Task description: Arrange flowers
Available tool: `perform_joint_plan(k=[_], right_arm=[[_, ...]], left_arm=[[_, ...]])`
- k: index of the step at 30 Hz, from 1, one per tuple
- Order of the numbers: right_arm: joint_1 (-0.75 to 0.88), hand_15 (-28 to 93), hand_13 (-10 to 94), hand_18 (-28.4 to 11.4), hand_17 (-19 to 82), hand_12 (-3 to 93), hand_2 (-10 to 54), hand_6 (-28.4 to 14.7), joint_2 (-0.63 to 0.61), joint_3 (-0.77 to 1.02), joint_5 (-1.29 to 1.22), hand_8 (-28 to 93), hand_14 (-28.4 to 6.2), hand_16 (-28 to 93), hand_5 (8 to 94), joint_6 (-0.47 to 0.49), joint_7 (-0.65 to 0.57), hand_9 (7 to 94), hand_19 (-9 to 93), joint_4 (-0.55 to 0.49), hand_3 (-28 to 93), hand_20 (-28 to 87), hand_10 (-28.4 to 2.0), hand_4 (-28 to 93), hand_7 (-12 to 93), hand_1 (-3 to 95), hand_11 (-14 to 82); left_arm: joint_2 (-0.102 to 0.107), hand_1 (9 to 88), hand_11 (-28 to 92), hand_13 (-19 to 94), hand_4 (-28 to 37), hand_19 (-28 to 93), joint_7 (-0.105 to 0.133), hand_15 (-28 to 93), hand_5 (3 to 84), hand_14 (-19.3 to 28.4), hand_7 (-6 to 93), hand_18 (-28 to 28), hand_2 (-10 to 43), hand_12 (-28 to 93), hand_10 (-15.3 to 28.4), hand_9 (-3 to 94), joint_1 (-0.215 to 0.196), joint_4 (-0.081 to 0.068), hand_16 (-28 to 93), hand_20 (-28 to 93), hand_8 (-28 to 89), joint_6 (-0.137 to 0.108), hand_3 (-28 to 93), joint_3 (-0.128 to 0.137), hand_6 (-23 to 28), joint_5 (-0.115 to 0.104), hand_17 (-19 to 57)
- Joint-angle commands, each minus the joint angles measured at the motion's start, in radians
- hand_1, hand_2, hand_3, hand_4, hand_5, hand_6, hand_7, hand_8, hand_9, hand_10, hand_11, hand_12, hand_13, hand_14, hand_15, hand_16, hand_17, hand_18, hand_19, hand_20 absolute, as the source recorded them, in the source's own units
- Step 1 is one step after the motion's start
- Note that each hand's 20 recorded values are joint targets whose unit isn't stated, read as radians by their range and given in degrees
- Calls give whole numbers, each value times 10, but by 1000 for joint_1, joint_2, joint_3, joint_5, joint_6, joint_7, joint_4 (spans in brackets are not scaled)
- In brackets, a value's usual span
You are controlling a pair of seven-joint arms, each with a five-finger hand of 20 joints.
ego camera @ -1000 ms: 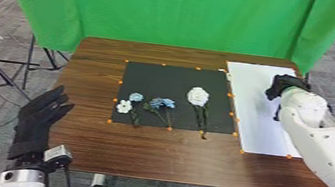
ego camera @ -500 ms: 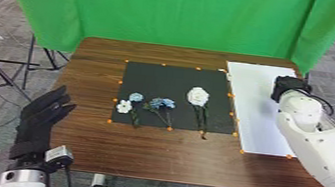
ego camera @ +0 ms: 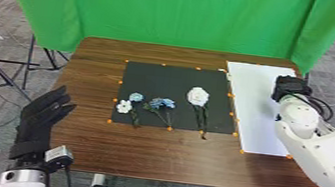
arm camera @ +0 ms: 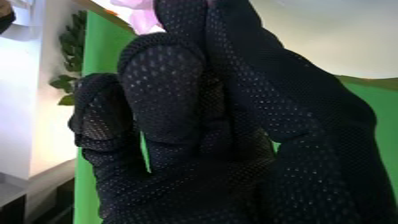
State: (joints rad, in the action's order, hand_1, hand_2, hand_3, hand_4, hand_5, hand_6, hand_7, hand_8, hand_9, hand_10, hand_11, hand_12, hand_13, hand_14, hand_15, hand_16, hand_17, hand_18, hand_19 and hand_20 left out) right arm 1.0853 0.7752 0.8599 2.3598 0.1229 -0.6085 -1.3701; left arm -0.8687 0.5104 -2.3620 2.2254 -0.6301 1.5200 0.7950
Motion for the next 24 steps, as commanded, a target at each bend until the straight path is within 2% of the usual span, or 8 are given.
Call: perform_joint_plan(k=[1, 7, 11, 13, 16, 19, 22, 24], right_arm=[[-4, 598, 859, -177, 507, 412, -95, 6, -42, 10, -38, 38, 1, 218, 810, -43, -22, 901, 932, -108, 777, 176, -40, -283, 262, 558, 166], [41, 596, 862, -179, 509, 413, -95, 4, -41, 48, -34, 42, 0, 217, 814, -49, 11, 904, 932, -213, 777, 180, -41, -283, 253, 560, 162], [30, 597, 861, -179, 510, 415, -95, 2, -52, 16, 23, 46, -2, 219, 815, -63, 41, 904, 932, -230, 776, 183, -45, -283, 250, 563, 161], [27, 608, 838, -175, 493, 422, -95, -4, -48, 29, 28, 52, -10, 224, 803, 2, 50, 883, 932, -230, 776, 179, -54, -283, 251, 556, 165], [31, 615, 761, -176, 434, 358, -95, -28, -38, 70, 47, 18, 3, 260, 709, 131, 70, 783, 930, -215, 788, 134, -91, -282, 248, 509, 166], [13, 677, 644, -184, 374, 186, -95, -46, -39, 74, 11, -115, -31, 233, 594, 188, 49, 599, 931, -176, 815, 73, -170, -282, 201, 450, 241], [0, 701, 614, -188, 357, 172, -95, -60, -47, 75, -13, -118, -59, 214, 553, 212, 18, 548, 932, -143, 828, 60, -188, -282, 176, 417, 218], [3, 708, 609, -190, 354, 171, -95, -63, -55, 80, -30, -115, -65, 204, 541, 217, 4, 538, 932, -132, 831, 56, -192, -283, 166, 411, 208]], left_arm=[[16, 275, 367, 243, -172, 610, 11, 658, 387, 270, 166, 217, 52, 48, 191, 313, -18, 6, -181, 35, -116, -15, 840, 0, 100, -15, -92], [26, 274, 367, 243, -170, 610, 14, 657, 386, 270, 166, 217, 52, 49, 191, 313, -26, 8, -181, 35, -115, -22, 840, 3, 100, -19, -92], [30, 274, 366, 243, -171, 610, 13, 657, 386, 270, 165, 217, 52, 49, 191, 313, -21, 8, -181, 35, -115, -20, 840, 2, 100, -19, -92], [36, 274, 366, 243, -171, 610, 16, 658, 386, 270, 166, 217, 52, 49, 191, 313, -16, 6, -181, 35, -115, -23, 839, -5, 100, -28, -92], [38, 275, 366, 243, -172, 610, 9, 658, 386, 270, 166, 216, 52, 49, 191, 313, -15, 7, -181, 36, -115, -20, 840, -4, 100, -19, -92], [31, 275, 366, 243, -172, 610, 6, 658, 386, 271, 166, 217, 51, 49, 191, 313, -14, 7, -181, 36, -115, -15, 840, 0, 99, -14, -92], [29, 275, 367, 243, -171, 610, 10, 658, 387, 270, 166, 217, 51, 49, 191, 313, -14, 5, -181, 36, -116, -15, 840, -1, 100, -14, -92], [38, 275, 367, 243, -171, 610, 22, 658, 386, 270, 166, 217, 51, 49, 191, 313, -16, 5, -181, 36, -115, -25, 841, -6, 99, -27, -92]])
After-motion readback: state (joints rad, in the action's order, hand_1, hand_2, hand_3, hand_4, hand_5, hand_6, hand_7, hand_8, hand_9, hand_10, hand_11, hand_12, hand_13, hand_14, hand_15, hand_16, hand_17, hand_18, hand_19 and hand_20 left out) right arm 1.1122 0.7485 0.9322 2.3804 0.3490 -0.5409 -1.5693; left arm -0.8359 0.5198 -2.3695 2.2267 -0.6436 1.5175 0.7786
